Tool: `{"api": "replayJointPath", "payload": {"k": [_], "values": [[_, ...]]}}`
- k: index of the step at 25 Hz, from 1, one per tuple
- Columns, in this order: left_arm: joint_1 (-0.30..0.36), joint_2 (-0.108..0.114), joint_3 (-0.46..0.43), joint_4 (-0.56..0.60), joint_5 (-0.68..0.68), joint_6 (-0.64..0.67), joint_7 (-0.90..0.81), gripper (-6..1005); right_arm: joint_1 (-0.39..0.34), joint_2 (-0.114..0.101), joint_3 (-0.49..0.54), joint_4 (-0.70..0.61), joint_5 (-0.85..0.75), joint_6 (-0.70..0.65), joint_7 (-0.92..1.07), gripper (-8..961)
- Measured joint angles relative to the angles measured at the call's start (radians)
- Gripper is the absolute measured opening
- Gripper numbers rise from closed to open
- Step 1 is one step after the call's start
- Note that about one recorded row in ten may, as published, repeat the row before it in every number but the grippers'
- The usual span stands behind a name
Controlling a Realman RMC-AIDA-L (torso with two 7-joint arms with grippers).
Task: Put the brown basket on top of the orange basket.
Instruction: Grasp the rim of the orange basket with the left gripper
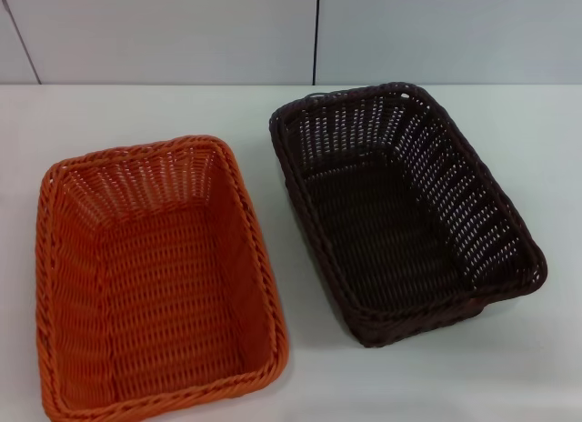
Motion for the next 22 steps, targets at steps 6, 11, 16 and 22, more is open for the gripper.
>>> {"api": "replayJointPath", "payload": {"k": [6,11,16,22], "values": [[0.005,0.025,0.002,-0.09,0.106,0.064,-0.111,796,0.008,-0.005,-0.002,0.006,0.0,0.002,0.0,710],[0.038,0.069,-0.001,-0.242,0.316,0.147,-0.278,796,0.013,-0.016,-0.004,0.01,0.003,0.017,0.0,710],[0.107,0.076,-0.021,-0.653,0.802,0.376,-0.577,796,0.012,-0.021,-0.004,0.006,0.002,0.028,0.0,710],[0.105,0.011,-0.123,-0.797,1.021,0.393,-0.723,796,0.029,-0.016,0.006,0.014,0.005,0.042,0.0,710]]}}
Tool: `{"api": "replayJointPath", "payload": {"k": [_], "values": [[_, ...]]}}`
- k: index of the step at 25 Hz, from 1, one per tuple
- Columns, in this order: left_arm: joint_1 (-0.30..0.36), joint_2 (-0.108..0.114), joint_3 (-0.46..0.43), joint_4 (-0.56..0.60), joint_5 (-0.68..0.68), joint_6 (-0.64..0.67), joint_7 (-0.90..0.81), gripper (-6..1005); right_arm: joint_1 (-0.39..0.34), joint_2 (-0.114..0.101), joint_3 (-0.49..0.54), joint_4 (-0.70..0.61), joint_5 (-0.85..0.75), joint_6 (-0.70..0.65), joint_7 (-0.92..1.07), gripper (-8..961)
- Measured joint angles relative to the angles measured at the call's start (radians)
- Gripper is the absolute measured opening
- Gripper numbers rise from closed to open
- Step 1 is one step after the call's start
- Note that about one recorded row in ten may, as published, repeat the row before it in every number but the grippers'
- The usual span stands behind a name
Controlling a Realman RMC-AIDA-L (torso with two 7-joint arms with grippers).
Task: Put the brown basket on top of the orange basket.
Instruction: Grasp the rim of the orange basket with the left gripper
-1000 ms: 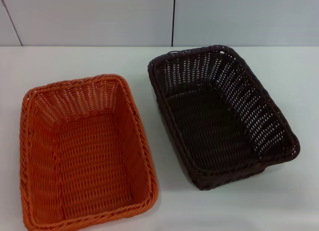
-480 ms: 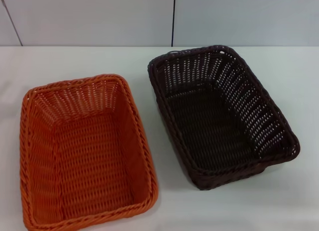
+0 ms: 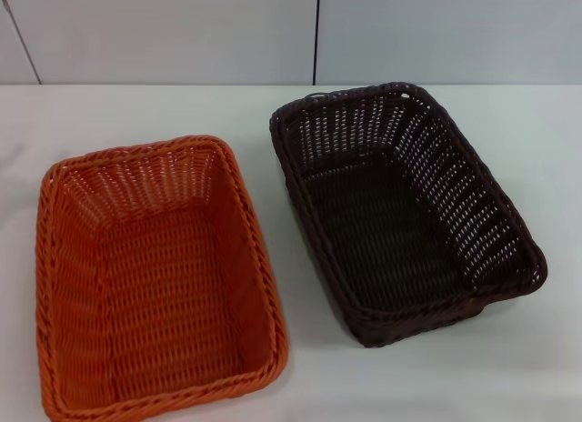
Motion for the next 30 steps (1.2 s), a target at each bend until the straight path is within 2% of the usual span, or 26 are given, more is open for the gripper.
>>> {"api": "replayJointPath", "payload": {"k": [1,2,3,5,7,8,9,10,11,14,15,17,19,20,21,27,30], "values": [[0.003,-0.012,-0.011,-0.035,0.039,0.001,-0.004,796,0.007,0.0,0.003,0.001,0.001,0.01,-0.001,710],[0.003,-0.012,-0.011,-0.035,0.039,0.001,-0.004,796,0.007,0.0,0.003,0.001,0.001,0.01,-0.001,710],[0.012,-0.014,-0.003,-0.116,0.192,0.01,-0.067,796,0.015,0.0,0.009,0.004,0.002,0.017,-0.003,710],[0.011,-0.013,0.006,-0.174,0.333,0.003,-0.155,796,0.021,0.0,0.014,0.006,0.002,0.019,-0.004,710],[0.011,-0.013,0.006,-0.174,0.333,0.003,-0.155,796,0.031,0.0,0.021,0.012,0.003,0.023,-0.006,710],[0.007,-0.013,0.009,-0.207,0.422,-0.008,-0.204,796,0.037,0.0,0.024,0.013,0.003,0.026,-0.006,710],[0.007,-0.013,0.009,-0.207,0.422,-0.008,-0.204,796,0.042,0.0,0.025,0.014,0.003,0.029,-0.006,710],[-0.012,-0.013,0.015,-0.278,0.593,-0.069,-0.318,796,0.044,0.0,0.026,0.014,0.003,0.031,-0.006,710],[-0.032,-0.013,0.014,-0.319,0.675,-0.121,-0.386,796,0.05,0.0,0.027,0.015,0.003,0.032,-0.007,710],[-0.032,-0.013,0.014,-0.319,0.675,-0.121,-0.386,796,0.054,0.0,0.027,0.015,0.003,0.033,-0.007,710],[-0.072,-0.012,0.008,-0.377,0.805,-0.207,-0.481,796,0.055,0.0,0.027,0.015,0.003,0.033,-0.007,710],[-0.111,-0.012,0.011,-0.41,0.924,-0.285,-0.56,796,0.057,0.0,0.027,0.014,0.003,0.033,-0.008,710],[-0.111,-0.012,0.011,-0.41,0.924,-0.285,-0.56,796,0.058,0.0,0.027,0.012,0.003,0.033,-0.008,710],[-0.157,-0.012,0.009,-0.417,1.02,-0.366,-0.615,796,0.059,0.0,0.027,0.011,0.003,0.033,-0.008,710],[-0.176,-0.013,0.011,-0.417,1.065,-0.394,-0.644,796,0.059,0.001,0.027,0.009,0.003,0.033,-0.008,710],[-0.184,-0.013,0.06,-0.401,1.115,-0.427,-0.72,796,0.059,0.002,0.027,0.007,0.003,0.031,-0.008,711],[-0.192,-0.013,0.12,-0.378,1.171,-0.461,-0.779,796,0.059,0.002,0.027,0.007,0.003,0.027,-0.008,711]]}}
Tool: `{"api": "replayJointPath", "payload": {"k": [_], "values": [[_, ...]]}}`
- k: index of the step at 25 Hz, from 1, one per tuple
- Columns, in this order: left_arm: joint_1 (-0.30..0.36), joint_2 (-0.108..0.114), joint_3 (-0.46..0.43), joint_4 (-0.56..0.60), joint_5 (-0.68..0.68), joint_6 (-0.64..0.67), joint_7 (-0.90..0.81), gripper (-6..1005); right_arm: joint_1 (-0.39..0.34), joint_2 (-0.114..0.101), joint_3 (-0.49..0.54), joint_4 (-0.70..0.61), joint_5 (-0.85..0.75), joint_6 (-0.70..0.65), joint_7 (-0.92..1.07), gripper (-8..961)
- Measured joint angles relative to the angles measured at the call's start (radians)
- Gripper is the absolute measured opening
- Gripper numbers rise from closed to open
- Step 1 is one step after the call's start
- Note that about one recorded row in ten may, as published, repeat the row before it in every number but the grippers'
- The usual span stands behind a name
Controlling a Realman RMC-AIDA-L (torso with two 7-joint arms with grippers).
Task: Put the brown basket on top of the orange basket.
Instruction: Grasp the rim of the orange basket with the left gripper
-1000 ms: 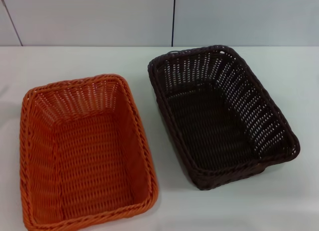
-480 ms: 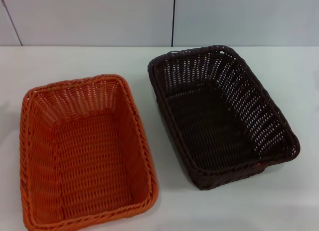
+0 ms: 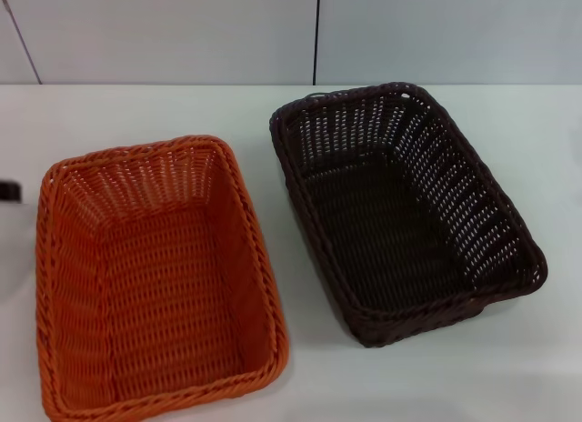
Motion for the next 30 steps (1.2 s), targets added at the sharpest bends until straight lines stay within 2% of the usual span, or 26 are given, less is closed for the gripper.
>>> {"api": "replayJointPath", "payload": {"k": [2,8,30], "values": [[-0.017,0.0,0.064,0.025,0.055,-0.053,-0.065,797,0.0,0.0,0.0,0.003,-0.002,-0.003,0.005,711],[-0.038,-0.001,0.125,0.024,0.095,-0.123,-0.171,782,0.002,0.0,-0.001,0.003,-0.007,0.003,0.007,711],[-0.08,-0.002,0.181,0.132,0.15,-0.15,-0.243,702,0.003,-0.008,-0.02,0.001,-0.01,-0.002,0.008,711]]}}
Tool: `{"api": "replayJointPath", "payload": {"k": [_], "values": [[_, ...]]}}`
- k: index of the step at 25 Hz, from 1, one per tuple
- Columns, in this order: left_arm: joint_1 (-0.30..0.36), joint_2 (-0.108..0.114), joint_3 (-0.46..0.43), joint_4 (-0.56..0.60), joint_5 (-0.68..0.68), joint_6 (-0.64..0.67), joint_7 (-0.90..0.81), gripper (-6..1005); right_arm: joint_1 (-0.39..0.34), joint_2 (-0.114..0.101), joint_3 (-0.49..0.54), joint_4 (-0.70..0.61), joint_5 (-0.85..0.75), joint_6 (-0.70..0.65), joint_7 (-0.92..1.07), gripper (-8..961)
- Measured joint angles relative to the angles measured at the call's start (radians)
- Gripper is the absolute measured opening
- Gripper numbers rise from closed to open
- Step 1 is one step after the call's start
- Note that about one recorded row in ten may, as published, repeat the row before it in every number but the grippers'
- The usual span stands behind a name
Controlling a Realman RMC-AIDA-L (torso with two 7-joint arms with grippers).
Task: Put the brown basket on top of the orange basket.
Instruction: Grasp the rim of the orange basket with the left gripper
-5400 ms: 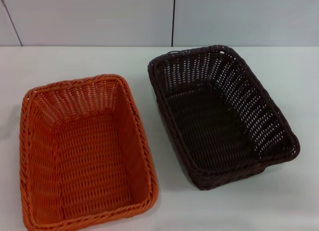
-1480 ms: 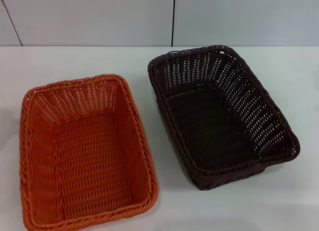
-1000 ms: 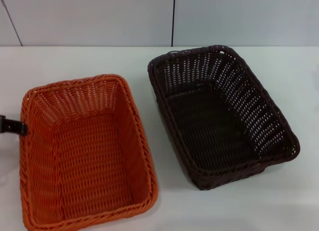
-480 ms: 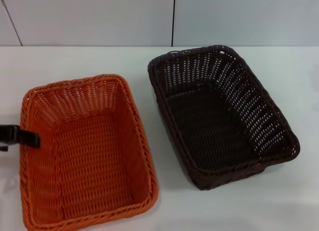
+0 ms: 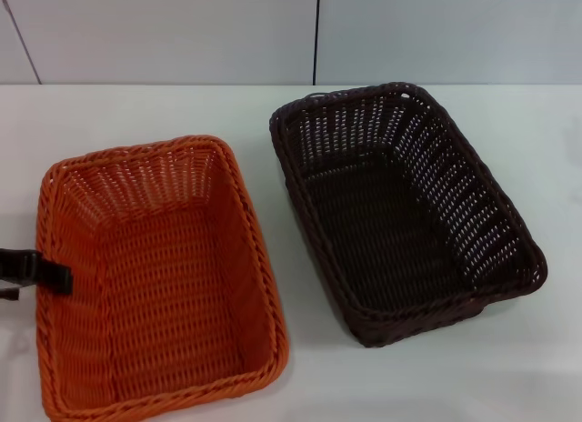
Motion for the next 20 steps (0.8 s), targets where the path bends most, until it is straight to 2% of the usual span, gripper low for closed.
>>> {"api": "replayJointPath", "payload": {"k": [9,20], "values": [[-0.004,-0.003,0.022,0.029,-0.004,0.011,0.0,625,0.0,-0.003,0.0,-0.004,0.0,-0.004,0.0,711],[-0.019,-0.002,0.054,0.054,-0.008,0.018,-0.005,603,0.0,-0.003,0.0,-0.004,0.0,-0.004,0.0,711]]}}
